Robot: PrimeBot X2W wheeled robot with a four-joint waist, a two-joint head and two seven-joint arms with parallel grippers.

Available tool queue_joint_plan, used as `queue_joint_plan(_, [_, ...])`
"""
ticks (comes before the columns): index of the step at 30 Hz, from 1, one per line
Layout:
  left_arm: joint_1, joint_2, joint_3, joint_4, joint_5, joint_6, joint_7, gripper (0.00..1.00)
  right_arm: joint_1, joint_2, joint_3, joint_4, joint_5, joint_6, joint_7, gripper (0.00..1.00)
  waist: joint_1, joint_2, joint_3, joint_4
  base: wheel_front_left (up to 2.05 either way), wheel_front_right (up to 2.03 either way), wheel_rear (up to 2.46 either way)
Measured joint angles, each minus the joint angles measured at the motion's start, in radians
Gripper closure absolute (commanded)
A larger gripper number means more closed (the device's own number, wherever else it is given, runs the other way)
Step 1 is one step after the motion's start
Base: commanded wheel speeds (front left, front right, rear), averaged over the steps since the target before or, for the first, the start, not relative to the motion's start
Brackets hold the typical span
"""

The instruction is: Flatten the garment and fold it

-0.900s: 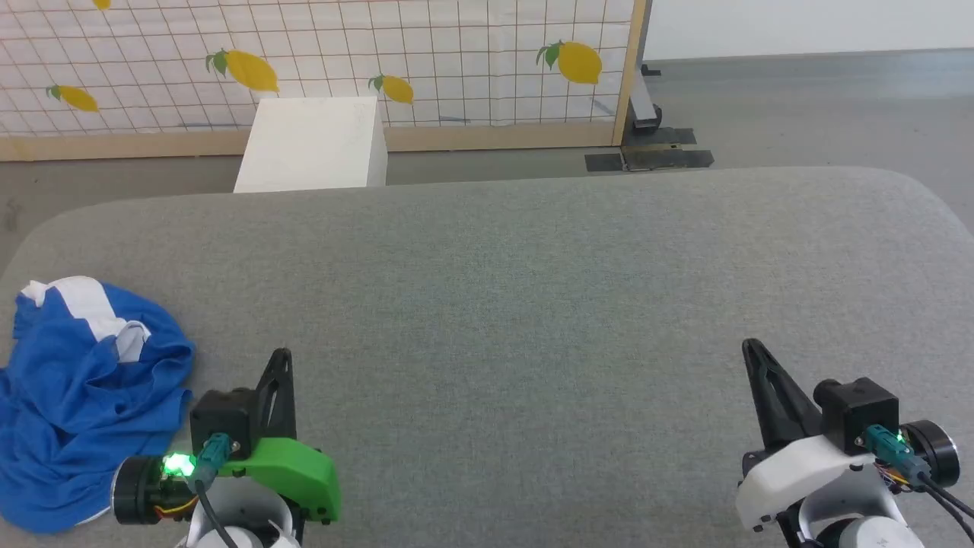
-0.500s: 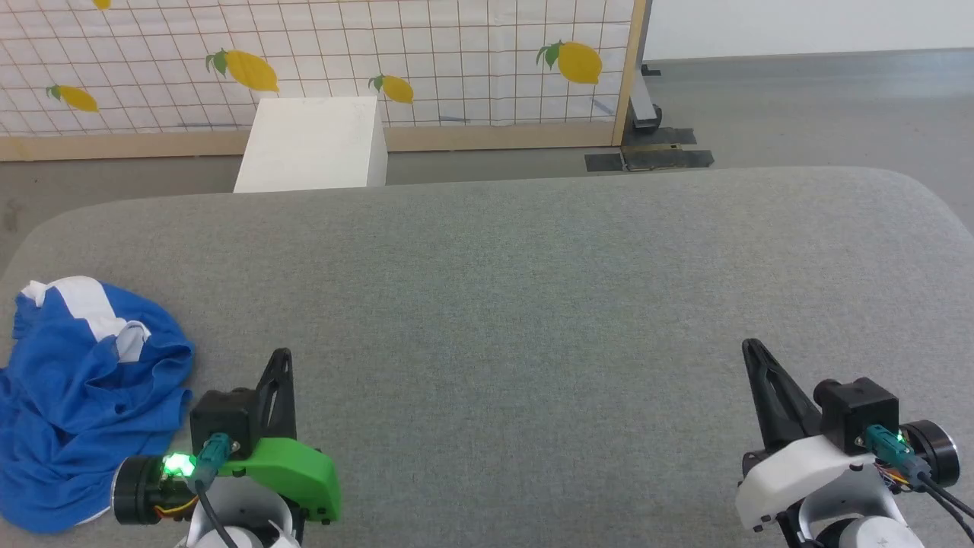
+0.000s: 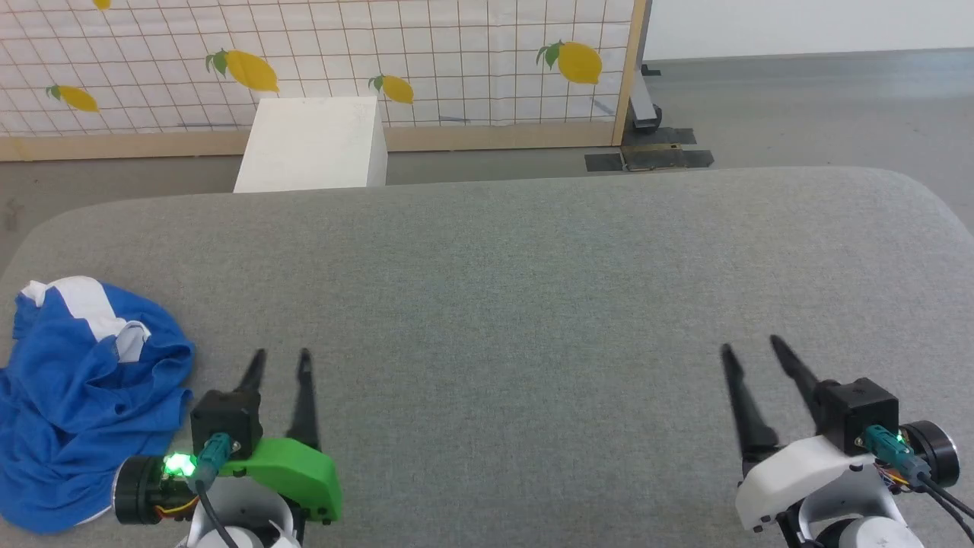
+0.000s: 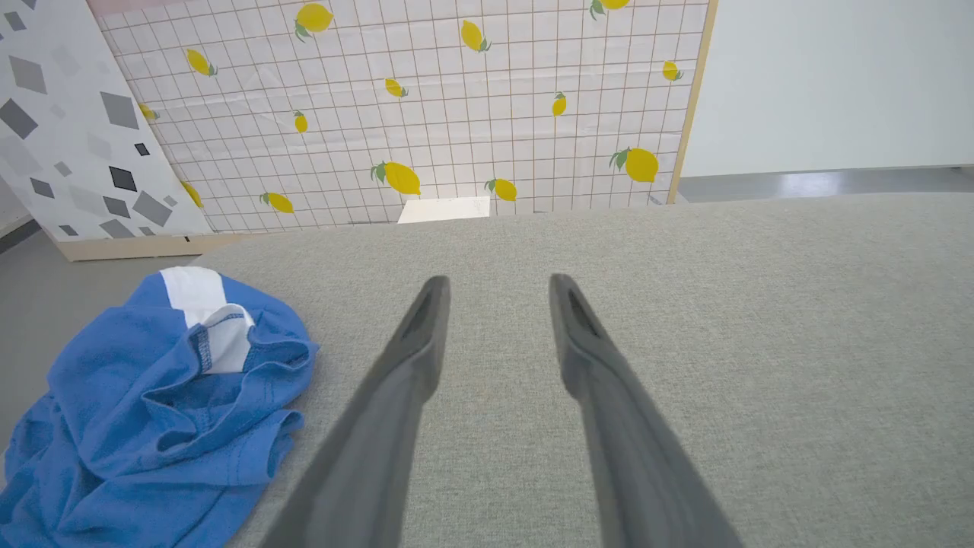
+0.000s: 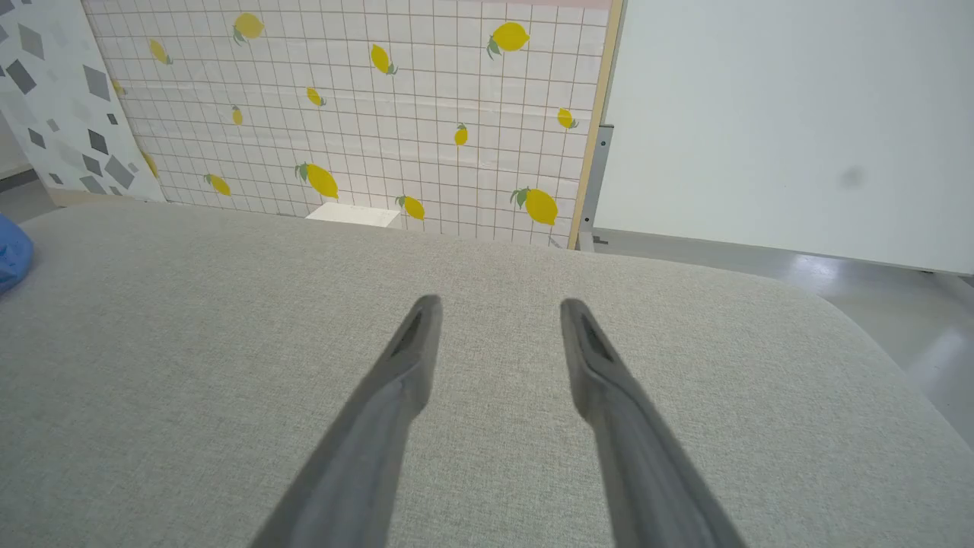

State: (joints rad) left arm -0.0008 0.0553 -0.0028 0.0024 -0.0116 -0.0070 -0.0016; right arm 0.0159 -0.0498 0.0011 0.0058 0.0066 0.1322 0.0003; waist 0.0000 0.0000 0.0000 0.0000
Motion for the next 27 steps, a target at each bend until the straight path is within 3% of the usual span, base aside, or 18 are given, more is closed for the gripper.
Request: queue_joint_plan(27, [0.002, 0.0, 0.012, 0.023, -0.025, -0.007, -0.046, 0.0, 0.003, 0.0, 0.004, 0.048, 0.066, 0.0, -0.048, 0.0, 0.0, 0.0, -0.002, 0.064, 0.0, 0.0, 0.0])
